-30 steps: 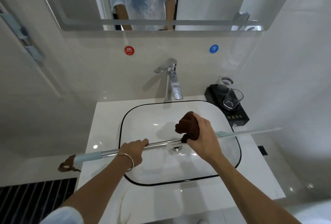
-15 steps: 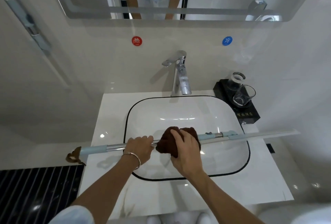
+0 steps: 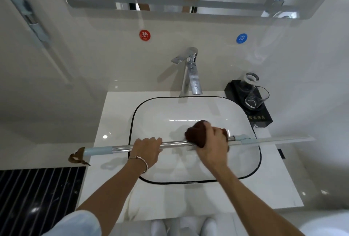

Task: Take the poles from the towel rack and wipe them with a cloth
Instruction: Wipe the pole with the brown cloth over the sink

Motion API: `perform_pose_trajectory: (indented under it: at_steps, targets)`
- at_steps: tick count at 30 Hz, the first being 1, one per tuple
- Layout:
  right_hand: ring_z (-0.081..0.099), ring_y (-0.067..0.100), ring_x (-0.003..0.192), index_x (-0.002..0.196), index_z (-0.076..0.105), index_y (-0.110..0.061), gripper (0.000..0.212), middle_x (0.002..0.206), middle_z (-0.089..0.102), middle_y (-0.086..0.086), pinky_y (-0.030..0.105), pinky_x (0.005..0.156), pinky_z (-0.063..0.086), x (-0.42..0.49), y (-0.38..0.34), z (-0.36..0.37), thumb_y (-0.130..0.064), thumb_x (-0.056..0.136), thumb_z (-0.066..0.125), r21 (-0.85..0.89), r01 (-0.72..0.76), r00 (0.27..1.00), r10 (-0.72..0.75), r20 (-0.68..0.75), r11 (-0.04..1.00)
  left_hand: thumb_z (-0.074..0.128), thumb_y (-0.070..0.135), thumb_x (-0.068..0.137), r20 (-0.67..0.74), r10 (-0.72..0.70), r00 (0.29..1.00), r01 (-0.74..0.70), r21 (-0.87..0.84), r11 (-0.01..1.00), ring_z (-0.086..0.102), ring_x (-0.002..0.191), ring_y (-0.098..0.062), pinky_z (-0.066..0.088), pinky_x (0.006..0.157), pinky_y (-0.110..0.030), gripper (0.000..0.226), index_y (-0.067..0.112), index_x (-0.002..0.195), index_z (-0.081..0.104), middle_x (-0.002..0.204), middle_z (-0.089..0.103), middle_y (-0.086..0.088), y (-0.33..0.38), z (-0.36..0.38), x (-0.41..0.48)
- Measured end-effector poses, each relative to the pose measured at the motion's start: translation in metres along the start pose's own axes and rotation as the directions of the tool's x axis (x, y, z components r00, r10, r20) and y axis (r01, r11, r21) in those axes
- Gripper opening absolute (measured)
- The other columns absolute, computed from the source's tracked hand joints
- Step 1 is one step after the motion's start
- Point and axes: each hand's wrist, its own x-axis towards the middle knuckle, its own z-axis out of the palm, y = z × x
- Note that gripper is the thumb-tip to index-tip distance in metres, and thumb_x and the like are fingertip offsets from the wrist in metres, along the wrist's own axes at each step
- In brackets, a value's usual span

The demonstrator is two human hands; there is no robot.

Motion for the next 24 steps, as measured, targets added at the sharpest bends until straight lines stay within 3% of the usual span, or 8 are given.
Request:
perform_pose_trajectory:
  at_steps: [4,7,9,11,13,16,20,24]
  targets:
    - [0.057,0.031,0.101,0.133,0.048,-0.023,0.082,0.115,0.058,0.011,0.042,0.088,0.049,-0.025,-0.043,0.031,-0.011,0.057,0.077,0.062,0.175,0.984,-0.177,0.036,0.983,0.037,0.033,0.098,0.016,-0.014,1.000,0.013,0.073,0.997,0.059,0.093,-0.022,0.028,0.069,-0.031,0.022,0.020,0.111,0.049,0.102,0.059,0.001,0.002,-0.008,0.000]
    - [0.052,0.030,0.111,0.139,0.039,-0.027,0.081,0.125,0.053,0.007,0.043,0.093,0.047,-0.022,-0.031,0.024,-0.021,0.067,0.076,0.121,0.208,0.973,-0.218,0.077,0.971,0.050,0.036,0.094,0.025,0.009,1.000,-0.010,0.053,0.999,0.062,0.085,-0.020,0.035,0.067,-0.032,0.019,0.020,0.103,0.053,0.093,0.061,0.002,-0.001,-0.007,-0.001]
    - [0.053,0.030,0.107,0.135,0.036,-0.035,0.082,0.120,0.054,0.004,0.044,0.087,0.050,-0.008,-0.010,0.008,-0.035,0.064,0.077,0.126,0.151,0.983,-0.162,0.091,0.981,0.081,0.037,0.067,-0.031,0.078,0.996,-0.075,0.083,0.994,0.061,0.057,-0.017,0.040,0.052,-0.029,0.031,0.020,0.081,0.059,0.067,0.059,0.005,-0.007,-0.003,0.001]
    - [0.057,0.034,0.099,0.129,0.036,-0.039,0.079,0.115,0.054,0.005,0.046,0.081,0.052,0.008,0.019,-0.013,-0.039,0.062,0.076,0.120,0.023,0.998,-0.029,0.050,0.992,0.091,0.035,0.047,-0.067,0.076,0.995,-0.070,0.089,0.994,0.054,0.042,-0.015,0.037,0.042,-0.026,0.041,0.021,0.068,0.058,0.053,0.052,0.007,-0.009,0.002,0.003]
    - [0.056,0.037,0.098,0.130,0.037,-0.036,0.076,0.116,0.053,0.009,0.047,0.081,0.051,0.016,0.043,-0.027,-0.033,0.066,0.077,0.066,-0.091,0.996,0.091,0.012,0.994,0.081,0.036,0.067,-0.056,0.072,0.996,-0.069,0.062,0.996,0.060,0.057,-0.017,0.039,0.052,-0.029,0.030,0.020,0.081,0.060,0.066,0.058,0.005,-0.005,0.002,-0.001]
    - [0.053,0.038,0.100,0.133,0.040,-0.028,0.076,0.117,0.052,0.013,0.048,0.083,0.049,0.015,0.044,-0.023,-0.024,0.066,0.076,0.028,-0.164,0.986,0.165,-0.021,0.986,0.045,0.035,0.096,-0.025,0.010,1.000,-0.008,0.061,0.998,0.060,0.091,-0.021,0.030,0.070,-0.032,0.019,0.021,0.108,0.051,0.098,0.060,0.002,0.003,-0.001,-0.001]
    - [0.055,0.036,0.096,0.130,0.049,-0.023,0.075,0.111,0.058,0.013,0.046,0.083,0.048,-0.006,-0.009,0.014,-0.015,0.060,0.075,0.031,0.021,1.000,-0.020,-0.021,0.999,0.075,0.032,0.075,-0.011,0.019,1.000,-0.019,0.057,0.998,0.061,0.061,-0.019,0.029,0.057,-0.030,0.021,0.021,0.084,0.059,0.069,0.060,0.005,0.006,-0.002,0.000]
    - [0.056,0.035,0.105,0.135,0.042,-0.024,0.085,0.119,0.056,0.013,0.047,0.086,0.050,-0.029,-0.048,0.034,-0.011,0.058,0.076,0.075,0.211,0.976,-0.213,0.031,0.975,0.044,0.028,0.097,0.025,-0.010,1.000,0.009,0.057,0.998,0.061,0.090,-0.024,0.033,0.073,-0.032,0.019,0.017,0.104,0.057,0.099,0.063,-0.001,0.003,0.002,0.002]
